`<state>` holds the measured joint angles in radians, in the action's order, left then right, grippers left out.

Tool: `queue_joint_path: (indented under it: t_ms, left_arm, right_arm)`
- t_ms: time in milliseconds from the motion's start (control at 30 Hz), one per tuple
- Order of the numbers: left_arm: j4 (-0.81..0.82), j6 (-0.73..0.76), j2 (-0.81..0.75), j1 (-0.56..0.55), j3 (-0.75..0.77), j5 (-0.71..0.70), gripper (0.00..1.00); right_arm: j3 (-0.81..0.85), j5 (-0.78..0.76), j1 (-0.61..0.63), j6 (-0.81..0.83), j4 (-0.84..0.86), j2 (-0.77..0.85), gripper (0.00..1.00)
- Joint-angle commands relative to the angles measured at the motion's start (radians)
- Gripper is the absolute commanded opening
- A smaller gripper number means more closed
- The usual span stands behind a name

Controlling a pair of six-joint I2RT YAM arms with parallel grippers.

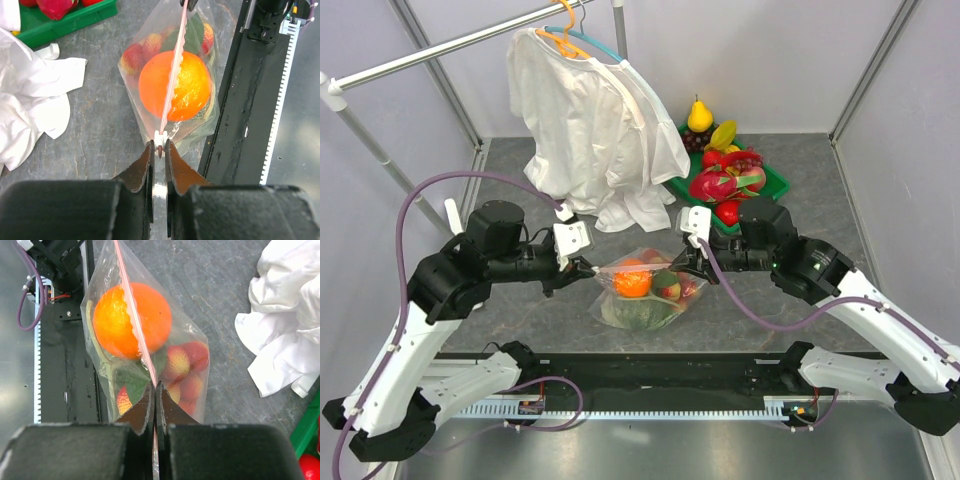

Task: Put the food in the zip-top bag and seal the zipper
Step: Zip the zipper food storage bag at the center of the board, then place the zipper food storage bag at the center of the board.

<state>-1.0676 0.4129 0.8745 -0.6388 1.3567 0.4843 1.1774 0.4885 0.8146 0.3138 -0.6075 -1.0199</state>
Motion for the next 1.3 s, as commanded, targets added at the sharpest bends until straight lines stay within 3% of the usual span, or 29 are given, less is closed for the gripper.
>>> queue_joint_path:
  t_ms: [0,167,200,300,400,600,700,933,1267]
  left_arm:
    - [-0.055,-0.028,-0.019,0.027,0.025,-0.05,0.05]
    - [-0.04,-0.068,-0.014,0.044,0.05,0.014,0.24]
    - [-0.035,-0.075,-0.014,0.045,0.051,0.019,0.39]
    - [-0.014,-0.111,-0.009,0.056,0.053,0.017,0.64]
    - [0.006,-0.14,-0.005,0.08,0.062,0.06,0.77]
    - [0.072,-0.33,-0.019,0.249,0.084,0.16,0.94]
    - [0.09,-0.449,-0.026,0.346,0.104,0.198,0.99]
    - [0.104,-0.6,0.032,0.517,0.205,0.214,1.0]
    - [0.185,-0.615,0.168,0.538,0.321,0.203,1.0]
  right_arm:
    - [0.099,-0.117,-0.014,-0.044,-0.072,0.04,0.0]
    - [0.146,-0.145,-0.014,-0.071,-0.126,0.061,0.0]
    - [0.151,-0.16,-0.014,-0.073,-0.13,0.063,0.0]
    - [0.169,-0.166,-0.014,-0.073,-0.127,0.061,0.0]
    - [0.179,-0.166,-0.014,-0.053,-0.095,0.038,0.0]
    - [0.223,-0.156,-0.014,0.065,-0.003,-0.046,0.0]
    - [0.315,-0.13,-0.015,0.105,0.012,-0.133,0.0]
    - [0.433,-0.044,-0.077,0.228,0.06,-0.308,0.0]
    - [0.568,0.097,-0.172,0.361,0.117,-0.483,0.0]
